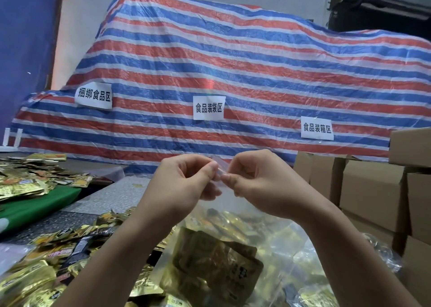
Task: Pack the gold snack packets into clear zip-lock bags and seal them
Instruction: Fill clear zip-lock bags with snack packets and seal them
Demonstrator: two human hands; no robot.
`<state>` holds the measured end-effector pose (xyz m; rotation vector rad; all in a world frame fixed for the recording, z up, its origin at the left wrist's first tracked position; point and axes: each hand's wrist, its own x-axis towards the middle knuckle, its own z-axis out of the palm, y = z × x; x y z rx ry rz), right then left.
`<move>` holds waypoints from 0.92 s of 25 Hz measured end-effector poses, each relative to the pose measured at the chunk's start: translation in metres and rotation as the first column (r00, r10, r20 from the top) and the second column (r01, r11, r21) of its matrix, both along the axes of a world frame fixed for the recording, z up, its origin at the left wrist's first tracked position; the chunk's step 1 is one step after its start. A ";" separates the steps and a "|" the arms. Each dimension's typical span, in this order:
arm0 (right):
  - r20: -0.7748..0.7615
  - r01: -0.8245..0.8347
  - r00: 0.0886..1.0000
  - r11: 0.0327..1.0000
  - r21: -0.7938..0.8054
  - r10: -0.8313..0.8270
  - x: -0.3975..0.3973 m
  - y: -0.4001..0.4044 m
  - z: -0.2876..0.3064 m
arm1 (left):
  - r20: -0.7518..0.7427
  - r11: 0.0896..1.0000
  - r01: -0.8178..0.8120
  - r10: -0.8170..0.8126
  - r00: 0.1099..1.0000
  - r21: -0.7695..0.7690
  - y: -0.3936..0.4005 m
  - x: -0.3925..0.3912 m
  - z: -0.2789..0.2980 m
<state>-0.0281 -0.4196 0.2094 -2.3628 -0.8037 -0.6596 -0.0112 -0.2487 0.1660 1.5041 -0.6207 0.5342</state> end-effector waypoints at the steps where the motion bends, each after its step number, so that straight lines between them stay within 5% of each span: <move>1: -0.004 0.001 1.000 1.000 0.010 -0.001 0.001 -0.001 0.000 | -0.006 1.000 0.004 -0.004 1.000 -0.026 0.000 0.002 0.000; 11: 0.027 0.064 0.997 0.997 0.047 -0.065 0.011 -0.008 -0.017 | -0.028 0.999 0.014 -0.015 0.999 -0.045 -0.008 0.015 -0.009; 23: 0.091 0.017 0.995 0.981 0.194 -0.035 -0.001 -0.008 -0.026 | 0.303 0.967 -0.253 0.232 0.924 0.034 -0.027 -0.003 -0.017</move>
